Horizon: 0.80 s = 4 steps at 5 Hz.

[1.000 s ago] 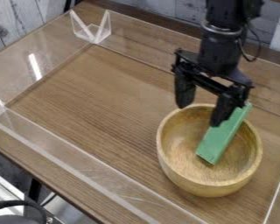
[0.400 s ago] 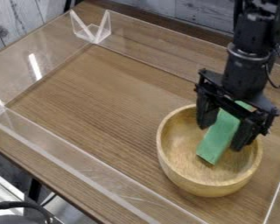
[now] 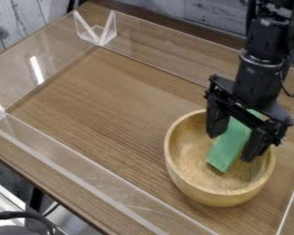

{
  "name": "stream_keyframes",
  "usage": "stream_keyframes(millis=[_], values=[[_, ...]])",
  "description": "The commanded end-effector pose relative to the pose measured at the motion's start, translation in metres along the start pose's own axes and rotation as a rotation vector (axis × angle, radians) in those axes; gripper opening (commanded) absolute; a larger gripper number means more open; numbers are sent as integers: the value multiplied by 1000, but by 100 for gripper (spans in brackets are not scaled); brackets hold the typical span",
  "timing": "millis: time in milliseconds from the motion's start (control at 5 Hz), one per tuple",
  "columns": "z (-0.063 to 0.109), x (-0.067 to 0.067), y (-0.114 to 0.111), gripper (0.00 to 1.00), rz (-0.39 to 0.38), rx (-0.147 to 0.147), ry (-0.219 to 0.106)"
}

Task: Remove the green block from inside the brown bowl and put it on the table

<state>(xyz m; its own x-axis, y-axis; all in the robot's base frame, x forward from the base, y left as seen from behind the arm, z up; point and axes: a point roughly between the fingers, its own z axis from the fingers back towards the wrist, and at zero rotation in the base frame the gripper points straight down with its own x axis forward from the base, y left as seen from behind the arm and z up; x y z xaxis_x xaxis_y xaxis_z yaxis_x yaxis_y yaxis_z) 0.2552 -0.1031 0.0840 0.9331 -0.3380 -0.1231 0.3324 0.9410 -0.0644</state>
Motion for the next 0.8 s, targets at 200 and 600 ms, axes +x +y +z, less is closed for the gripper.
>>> stream_keyframes(millis=[200,600], values=[[20,2,-2,100,-25,6,-74],[10,4,-2,100,-40,0,-59]])
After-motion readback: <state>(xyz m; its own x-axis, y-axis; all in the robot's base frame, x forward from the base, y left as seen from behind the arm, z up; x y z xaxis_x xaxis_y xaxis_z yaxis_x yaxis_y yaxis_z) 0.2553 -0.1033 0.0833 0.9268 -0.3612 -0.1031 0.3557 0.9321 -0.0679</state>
